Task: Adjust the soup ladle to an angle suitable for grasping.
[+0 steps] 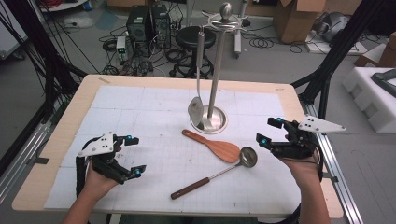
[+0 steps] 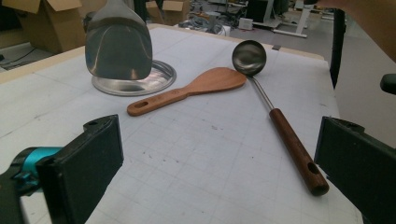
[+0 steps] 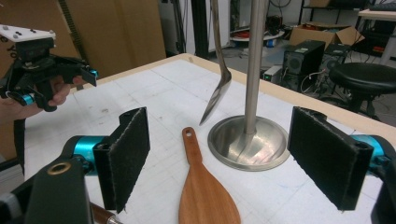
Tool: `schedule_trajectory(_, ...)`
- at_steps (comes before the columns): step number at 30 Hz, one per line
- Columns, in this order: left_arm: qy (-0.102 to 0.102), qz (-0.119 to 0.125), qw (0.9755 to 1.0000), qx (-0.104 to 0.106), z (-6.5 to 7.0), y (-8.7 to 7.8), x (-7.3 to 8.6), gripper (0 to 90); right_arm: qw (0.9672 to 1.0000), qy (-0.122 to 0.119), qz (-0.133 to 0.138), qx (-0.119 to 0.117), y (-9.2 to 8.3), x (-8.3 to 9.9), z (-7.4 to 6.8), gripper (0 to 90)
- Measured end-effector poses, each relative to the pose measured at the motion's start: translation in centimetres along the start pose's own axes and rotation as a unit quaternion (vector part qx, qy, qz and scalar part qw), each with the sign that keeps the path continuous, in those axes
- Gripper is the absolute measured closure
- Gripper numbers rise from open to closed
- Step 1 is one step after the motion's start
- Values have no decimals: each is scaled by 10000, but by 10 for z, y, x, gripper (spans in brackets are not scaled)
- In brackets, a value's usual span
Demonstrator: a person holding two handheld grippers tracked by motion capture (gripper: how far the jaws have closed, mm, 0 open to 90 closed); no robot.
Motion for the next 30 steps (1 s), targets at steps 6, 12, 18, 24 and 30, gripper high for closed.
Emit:
schedule_trajectory(6, -31, 72, 10000, 2, -1, 1, -3, 17, 10000, 18, 10, -13, -3, 1, -1, 201)
schedule_trajectory(12, -59, 113, 9999, 6, -5, 2, -4, 17, 10000, 30, -8, -47, -3, 1, -2, 199)
schedule_trajectory(18, -29, 46, 10000, 18, -4, 4, -2, 17, 9998, -94, -118, -154, 5, -2, -8, 194)
schedule_trajectory(24, -37, 93, 9999, 21, -2, 2, -4, 17, 9977, -342, -358, -457, 15, -1, -21, 193)
schedule_trajectory(30, -25, 124, 9999, 4, -3, 2, -6, 17, 9933, -498, -714, -756, 28, 4, -30, 196)
Point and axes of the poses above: each handheld gripper's, and its own axes: y roughly forward along the jaws, x roughly out of its underside, z roughly to its right, the point moved 7 cm from there along y, roughly forward along the jaws, and after that the axes turned 6 degrees about -y, right-handed, at the moved point
